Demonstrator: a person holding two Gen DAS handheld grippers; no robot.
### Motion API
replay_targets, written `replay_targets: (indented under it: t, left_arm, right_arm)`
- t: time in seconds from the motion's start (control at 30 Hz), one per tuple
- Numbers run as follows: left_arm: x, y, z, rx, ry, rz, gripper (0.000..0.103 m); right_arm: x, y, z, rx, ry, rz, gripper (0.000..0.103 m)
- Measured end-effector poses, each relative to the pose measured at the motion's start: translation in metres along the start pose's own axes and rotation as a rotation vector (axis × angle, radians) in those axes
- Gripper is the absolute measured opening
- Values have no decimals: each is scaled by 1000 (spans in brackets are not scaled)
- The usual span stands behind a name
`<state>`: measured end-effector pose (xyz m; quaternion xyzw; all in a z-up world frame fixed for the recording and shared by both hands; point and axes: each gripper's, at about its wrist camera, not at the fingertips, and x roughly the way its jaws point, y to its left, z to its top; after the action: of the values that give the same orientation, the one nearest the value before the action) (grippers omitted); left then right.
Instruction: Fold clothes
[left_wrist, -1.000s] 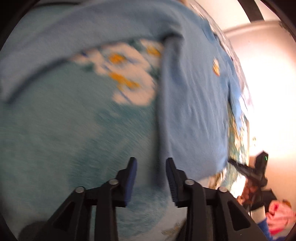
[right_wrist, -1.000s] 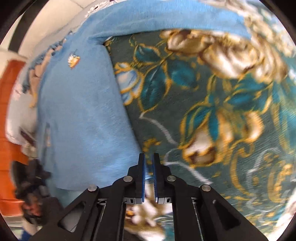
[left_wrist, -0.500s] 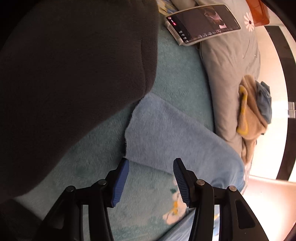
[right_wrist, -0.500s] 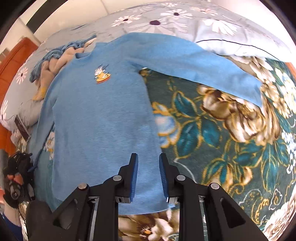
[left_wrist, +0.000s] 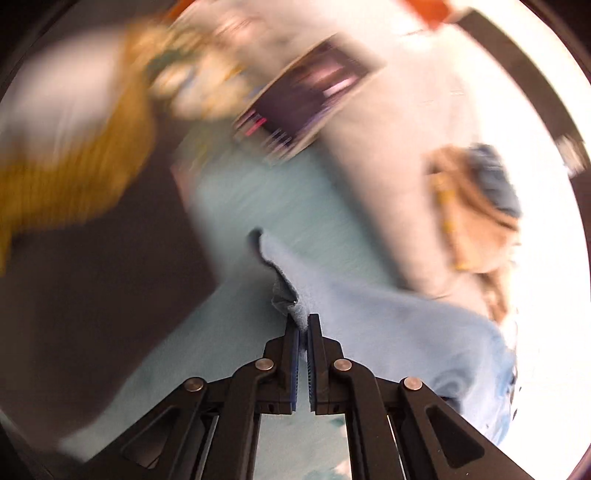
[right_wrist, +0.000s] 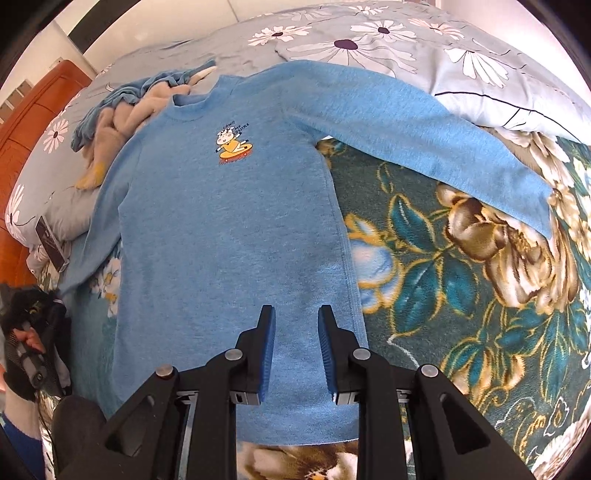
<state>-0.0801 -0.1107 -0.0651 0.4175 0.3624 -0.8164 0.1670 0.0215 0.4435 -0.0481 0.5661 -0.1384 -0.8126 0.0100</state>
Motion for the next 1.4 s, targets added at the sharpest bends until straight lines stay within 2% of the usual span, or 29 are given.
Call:
replay_targets:
  t: [0.1, 0.23, 0.33, 0.47, 0.63, 0.8, 0.87, 0.97, 1.07, 1.1, 1.13, 1.23, 1.3, 1.4]
  left_arm:
    - [-25, -66, 15, 188, -97, -107, 4]
    - [-37, -163, 25, 406, -121, -293, 4]
    - [-35, -232, 6, 528, -71, -409, 4]
    - [-36, -309, -56, 700, 1, -523, 4]
    - [13, -353, -135, 886, 191, -505, 4]
    - [58, -365, -219, 958, 362, -406, 4]
    - [75, -367, -241, 955, 431, -381, 4]
    - [89, -361, -248, 922, 483, -385, 5]
    - [91, -354, -241, 885, 549, -404, 22]
    - [90, -351, -238, 877, 562, -417, 36]
    - [87, -347, -233, 875, 566, -430, 43]
    - [73, -329, -210, 862, 567, -471, 47]
    - [62, -314, -186, 847, 532, -477, 50]
    - [50, -287, -138, 823, 388, -396, 55]
  right_arm:
    - [0, -6, -1, 17, -15, 7, 24]
    - [0, -18, -4, 53, -37, 20, 24]
    - [0, -29, -9, 76, -55, 24, 24]
    - [-1, -43, -16, 102, -71, 23, 24]
    - [-1, -68, -23, 152, -73, 17, 24]
    - [0, -85, -34, 188, -67, 16, 24]
    - [0, -88, -39, 197, -62, 16, 24]
    - [3, -92, -43, 204, -53, 12, 24]
    - [6, -90, -42, 198, -48, 10, 24]
    - [8, -89, -40, 194, -48, 12, 24]
    - [9, -86, -37, 189, -51, 15, 24]
    - [14, -77, -17, 167, -71, 51, 24]
    - [17, -68, 3, 145, -98, 86, 24]
    - [19, -48, 45, 105, -157, 146, 24]
